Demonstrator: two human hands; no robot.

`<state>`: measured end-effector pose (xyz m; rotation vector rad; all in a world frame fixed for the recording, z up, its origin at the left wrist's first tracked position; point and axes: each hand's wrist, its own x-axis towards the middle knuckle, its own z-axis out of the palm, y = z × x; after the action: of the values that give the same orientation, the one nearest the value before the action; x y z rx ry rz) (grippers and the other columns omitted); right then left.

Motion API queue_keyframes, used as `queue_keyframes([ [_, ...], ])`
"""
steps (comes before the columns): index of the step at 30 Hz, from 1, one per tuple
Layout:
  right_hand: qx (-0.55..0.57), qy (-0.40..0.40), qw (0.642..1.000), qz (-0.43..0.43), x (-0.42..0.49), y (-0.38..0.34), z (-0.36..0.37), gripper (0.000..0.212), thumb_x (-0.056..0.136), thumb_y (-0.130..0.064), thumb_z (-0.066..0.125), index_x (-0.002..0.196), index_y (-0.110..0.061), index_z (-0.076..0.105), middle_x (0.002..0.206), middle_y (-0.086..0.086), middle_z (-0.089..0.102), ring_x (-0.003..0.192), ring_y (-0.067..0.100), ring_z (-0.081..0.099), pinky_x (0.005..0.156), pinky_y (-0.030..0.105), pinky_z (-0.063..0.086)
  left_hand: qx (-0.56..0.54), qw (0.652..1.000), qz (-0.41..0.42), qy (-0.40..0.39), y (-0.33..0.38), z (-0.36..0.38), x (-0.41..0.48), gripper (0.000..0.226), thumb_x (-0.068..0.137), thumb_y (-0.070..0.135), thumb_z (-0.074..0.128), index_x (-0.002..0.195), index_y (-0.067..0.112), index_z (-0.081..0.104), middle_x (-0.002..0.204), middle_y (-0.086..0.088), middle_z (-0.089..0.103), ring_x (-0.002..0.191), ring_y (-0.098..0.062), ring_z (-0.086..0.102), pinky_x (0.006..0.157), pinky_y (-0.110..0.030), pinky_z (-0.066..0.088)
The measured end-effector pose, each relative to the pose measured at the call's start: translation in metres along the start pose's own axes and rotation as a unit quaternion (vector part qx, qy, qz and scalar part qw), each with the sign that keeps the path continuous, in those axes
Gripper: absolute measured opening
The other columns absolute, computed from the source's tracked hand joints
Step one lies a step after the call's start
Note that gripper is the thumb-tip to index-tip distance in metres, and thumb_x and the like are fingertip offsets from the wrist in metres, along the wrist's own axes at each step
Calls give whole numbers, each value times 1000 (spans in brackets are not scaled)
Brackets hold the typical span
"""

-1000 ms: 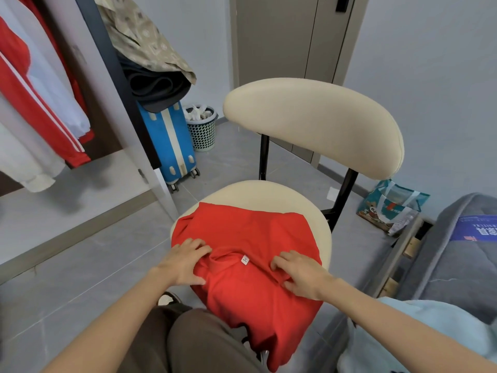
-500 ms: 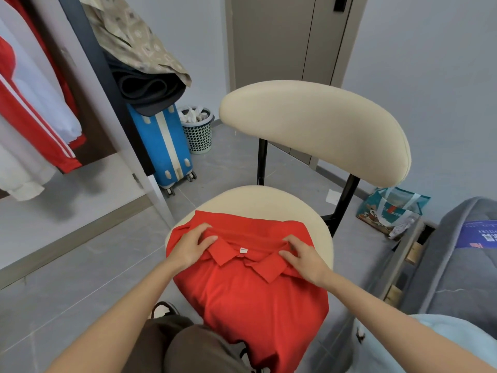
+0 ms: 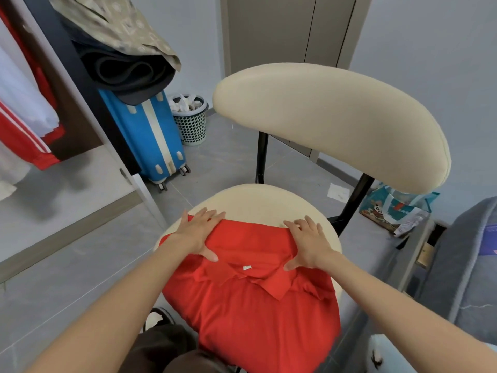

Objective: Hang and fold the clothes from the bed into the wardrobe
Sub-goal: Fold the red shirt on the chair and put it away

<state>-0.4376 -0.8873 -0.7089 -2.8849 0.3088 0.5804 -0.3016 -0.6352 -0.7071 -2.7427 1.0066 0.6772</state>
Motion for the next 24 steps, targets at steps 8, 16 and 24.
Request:
queue_keyframes([
  [8,-45,-72,996,9,17,0,-8,74,64,-62,77,114,-14,53,115,5,62,107,27,59,84,35,43,36,999,13,-36,5,-10,18,80,61,63,78,116,13,47,116,-5,61,106,-25,56,86,-29,37],
  [16,-91,135,987,-3,5,4,-50,55,68,-58,74,96,-17,49,98,4,63,91,26,62,58,30,32,75,992,-23,96,13,-44,2,62,71,60,72,106,14,51,106,-5,66,100,-26,60,83,-31,36],
  [24,-84,285,955,13,5,19,-68,31,86,-40,59,100,-17,43,96,2,65,89,29,66,57,31,31,109,937,-61,326,33,-62,3,37,89,34,60,118,15,46,105,-3,64,100,-26,57,87,-34,30],
])
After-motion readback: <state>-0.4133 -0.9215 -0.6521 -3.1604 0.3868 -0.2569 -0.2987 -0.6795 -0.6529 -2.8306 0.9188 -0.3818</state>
